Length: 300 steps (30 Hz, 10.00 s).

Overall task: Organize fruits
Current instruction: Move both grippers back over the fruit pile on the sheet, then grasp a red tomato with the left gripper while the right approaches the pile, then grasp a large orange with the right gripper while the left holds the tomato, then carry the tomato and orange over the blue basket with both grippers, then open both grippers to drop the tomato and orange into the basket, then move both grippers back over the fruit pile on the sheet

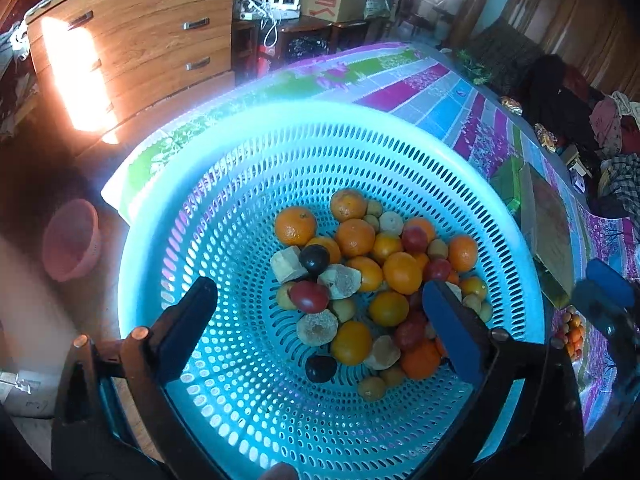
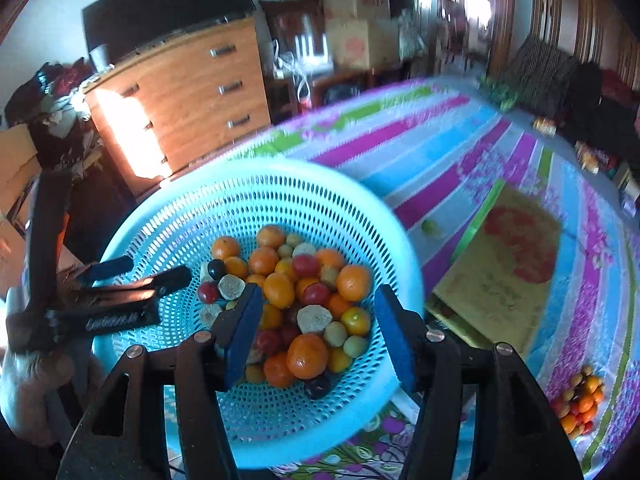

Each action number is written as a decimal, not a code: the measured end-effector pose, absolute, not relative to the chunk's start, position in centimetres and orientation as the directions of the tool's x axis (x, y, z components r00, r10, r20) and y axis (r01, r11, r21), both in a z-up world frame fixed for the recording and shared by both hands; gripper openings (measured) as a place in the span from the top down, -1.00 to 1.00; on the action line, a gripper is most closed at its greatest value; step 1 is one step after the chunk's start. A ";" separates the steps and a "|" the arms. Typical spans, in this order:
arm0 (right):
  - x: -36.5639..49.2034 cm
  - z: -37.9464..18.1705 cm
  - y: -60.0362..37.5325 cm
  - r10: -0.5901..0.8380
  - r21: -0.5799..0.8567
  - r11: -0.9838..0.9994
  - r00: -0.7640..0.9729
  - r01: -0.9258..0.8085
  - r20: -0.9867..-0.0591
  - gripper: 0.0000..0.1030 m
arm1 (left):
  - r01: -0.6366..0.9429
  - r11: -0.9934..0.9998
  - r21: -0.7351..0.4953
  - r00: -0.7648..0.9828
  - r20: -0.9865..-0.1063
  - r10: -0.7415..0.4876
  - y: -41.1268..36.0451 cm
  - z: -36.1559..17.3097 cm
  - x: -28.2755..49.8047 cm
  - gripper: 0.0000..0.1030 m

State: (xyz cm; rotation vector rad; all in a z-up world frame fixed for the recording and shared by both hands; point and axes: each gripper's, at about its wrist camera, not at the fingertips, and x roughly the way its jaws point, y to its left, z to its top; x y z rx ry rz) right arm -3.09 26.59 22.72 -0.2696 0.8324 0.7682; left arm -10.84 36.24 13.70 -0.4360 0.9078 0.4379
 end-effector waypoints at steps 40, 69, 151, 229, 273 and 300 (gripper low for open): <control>-13.5 9.9 -8.9 0.171 0.058 0.972 0.513 -0.229 -0.842 -0.66 | 0.259 0.922 -0.288 0.558 -0.734 -0.386 5.8 11.8 -6.2 -0.98; -8.2 5.4 -20.3 0.125 0.142 0.990 0.513 -0.007 -0.849 -0.65 | 0.488 0.863 -0.132 0.402 -0.843 -0.357 -5.1 1.2 8.8 0.05; 2.1 18.8 -10.8 0.181 0.088 0.982 0.714 -0.166 -0.676 0.08 | 0.148 0.987 -0.069 0.739 -0.655 -0.156 4.4 17.3 1.3 0.44; 1.3 23.7 28.6 0.464 0.138 0.709 0.311 -0.691 -0.829 0.08 | -0.484 0.858 -0.173 0.610 -0.770 0.189 34.7 17.3 -10.8 0.44; 1.5 22.3 29.6 0.440 0.114 0.718 0.321 -0.687 -0.839 -0.25 | -0.493 0.850 -0.185 0.587 -0.792 0.169 35.8 15.6 -10.7 -0.17; -1.9 23.8 27.4 0.510 0.092 0.696 0.399 -0.712 -0.762 -0.59 | -0.496 0.850 -0.177 0.592 -0.785 0.181 34.8 15.7 -10.8 -0.71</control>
